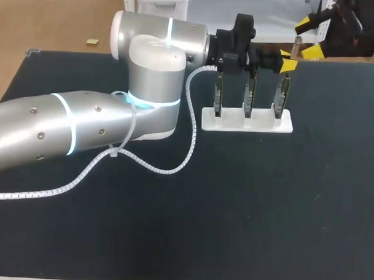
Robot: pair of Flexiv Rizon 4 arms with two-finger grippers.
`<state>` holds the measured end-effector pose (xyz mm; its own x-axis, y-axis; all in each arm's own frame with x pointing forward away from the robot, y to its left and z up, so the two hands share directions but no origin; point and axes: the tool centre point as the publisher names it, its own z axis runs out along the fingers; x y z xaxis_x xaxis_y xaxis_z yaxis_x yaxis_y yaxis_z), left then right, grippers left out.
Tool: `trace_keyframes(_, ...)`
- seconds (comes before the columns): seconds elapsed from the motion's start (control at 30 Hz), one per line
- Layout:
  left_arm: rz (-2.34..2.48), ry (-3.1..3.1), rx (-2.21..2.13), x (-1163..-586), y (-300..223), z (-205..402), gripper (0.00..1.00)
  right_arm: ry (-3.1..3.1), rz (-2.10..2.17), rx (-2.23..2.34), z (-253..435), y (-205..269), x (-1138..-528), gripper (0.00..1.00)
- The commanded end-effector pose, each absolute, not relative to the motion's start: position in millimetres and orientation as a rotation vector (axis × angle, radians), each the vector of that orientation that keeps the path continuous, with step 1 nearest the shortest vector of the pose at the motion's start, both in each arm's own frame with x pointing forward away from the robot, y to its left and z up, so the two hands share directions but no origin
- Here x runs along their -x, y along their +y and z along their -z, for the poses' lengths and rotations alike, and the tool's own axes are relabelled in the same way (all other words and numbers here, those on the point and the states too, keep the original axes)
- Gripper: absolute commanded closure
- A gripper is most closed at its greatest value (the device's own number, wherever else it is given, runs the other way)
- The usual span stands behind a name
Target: Pick up the optical module with the left hand, and insert it into the network port with the right hand.
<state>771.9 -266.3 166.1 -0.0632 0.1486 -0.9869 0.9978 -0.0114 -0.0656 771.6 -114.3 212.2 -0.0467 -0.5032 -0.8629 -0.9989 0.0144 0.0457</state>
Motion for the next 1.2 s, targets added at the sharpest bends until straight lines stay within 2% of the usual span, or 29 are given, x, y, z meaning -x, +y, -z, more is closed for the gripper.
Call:
trace_keyframes(0.03, 1.195, 1.364, -1.301, -772.6, -266.8, -166.7, 1.00, 1.628, -0.959, 1.580, -212.0, -110.5, -780.6, 0.00)
trace_keyframes(0.93, 1.195, 1.364, -1.301, -772.6, -266.8, -166.7, 1.00, 1.660, -0.955, 1.591, -205.6, -109.1, -783.2, 0.00)
trace_keyframes(1.0, 1.195, 1.364, -1.301, -772.6, -266.8, -166.7, 1.00, 1.658, -0.951, 1.596, -205.2, -109.1, -782.7, 0.71)
trace_keyframes(1.03, 1.195, 1.364, -1.301, -772.6, -266.8, -166.7, 1.00, 1.656, -0.952, 1.597, -205.1, -109.0, -782.6, 1.00)
trace_keyframes(1.2, 1.195, 1.364, -1.301, -772.6, -266.8, -166.7, 1.00, 1.655, -0.954, 1.596, -204.9, -108.7, -781.6, 1.00)
